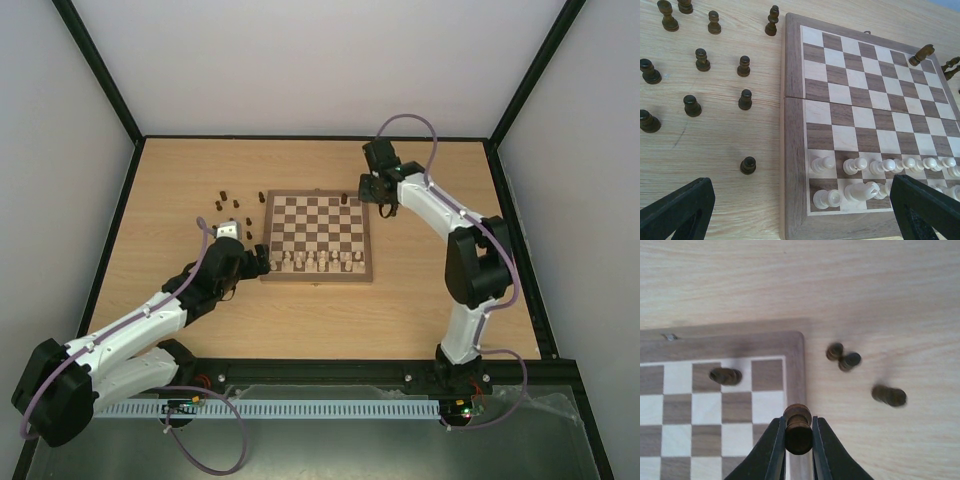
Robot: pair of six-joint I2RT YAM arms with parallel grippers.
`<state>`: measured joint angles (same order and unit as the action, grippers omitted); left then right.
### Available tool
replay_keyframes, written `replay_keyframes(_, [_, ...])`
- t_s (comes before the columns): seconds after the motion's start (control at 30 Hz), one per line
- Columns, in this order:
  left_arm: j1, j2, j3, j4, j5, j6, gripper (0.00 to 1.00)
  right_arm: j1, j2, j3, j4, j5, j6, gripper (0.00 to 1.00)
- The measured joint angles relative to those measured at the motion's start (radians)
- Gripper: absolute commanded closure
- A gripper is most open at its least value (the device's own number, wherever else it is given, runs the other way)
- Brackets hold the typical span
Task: Set up the chess pieces on the board
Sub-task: Place the chess piece on the chessboard.
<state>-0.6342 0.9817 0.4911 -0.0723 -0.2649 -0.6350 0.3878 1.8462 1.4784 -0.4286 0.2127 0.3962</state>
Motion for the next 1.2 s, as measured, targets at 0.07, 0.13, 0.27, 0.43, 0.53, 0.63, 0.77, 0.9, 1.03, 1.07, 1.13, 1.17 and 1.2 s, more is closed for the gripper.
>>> replay_keyframes(0.07, [0.0, 0.0, 0.0, 0.0, -0.001, 0.0, 0.01, 0.005, 0.035, 0.043, -0.004, -0.006, -0.004, 0.89])
replay_keyframes(0.13, [0.0, 0.0, 0.0, 0.0, -0.002, 0.0, 0.01, 0.006, 0.087, 0.092, -0.018, -0.012, -0.008, 0.89])
replay_keyframes(0.27, [0.0, 0.0, 0.0, 0.0, -0.002, 0.0, 0.01, 0.012, 0.182, 0.171, -0.04, -0.022, -0.016, 0.89])
replay_keyframes(0.43, [0.0, 0.0, 0.0, 0.002, -0.002, 0.0, 0.01, 0.023, 0.251, 0.237, -0.073, -0.021, -0.02, 0.89])
replay_keyframes(0.53, [0.0, 0.0, 0.0, 0.007, -0.002, 0.0, 0.01, 0.033, 0.282, 0.279, -0.084, -0.016, -0.023, 0.88])
replay_keyframes(0.63, [0.0, 0.0, 0.0, 0.012, -0.002, 0.0, 0.01, 0.039, 0.305, 0.312, -0.095, -0.011, -0.025, 0.88])
replay_keyframes(0.77, [0.0, 0.0, 0.0, 0.015, -0.002, 0.001, 0.01, 0.045, 0.341, 0.35, -0.106, -0.003, -0.028, 0.88])
replay_keyframes(0.9, [0.0, 0.0, 0.0, 0.018, -0.002, 0.001, 0.01, 0.045, 0.363, 0.354, -0.123, 0.004, -0.03, 0.87])
replay_keyframes(1.03, [0.0, 0.0, 0.0, 0.023, -0.002, 0.002, 0.01, 0.045, 0.369, 0.357, -0.136, 0.015, -0.031, 0.85])
replay_keyframes(1.07, [0.0, 0.0, 0.0, 0.023, -0.002, 0.002, 0.01, 0.045, 0.369, 0.358, -0.136, 0.017, -0.031, 0.85])
replay_keyframes(1.13, [0.0, 0.0, 0.0, 0.023, -0.002, 0.002, 0.01, 0.045, 0.369, 0.359, -0.136, 0.018, -0.031, 0.85])
replay_keyframes(1.17, [0.0, 0.0, 0.0, 0.023, -0.002, 0.002, 0.01, 0.045, 0.369, 0.359, -0.136, 0.018, -0.031, 0.85])
replay_keyframes(1.2, [0.0, 0.0, 0.0, 0.023, -0.002, 0.002, 0.01, 0.045, 0.369, 0.359, -0.136, 0.018, -0.03, 0.84])
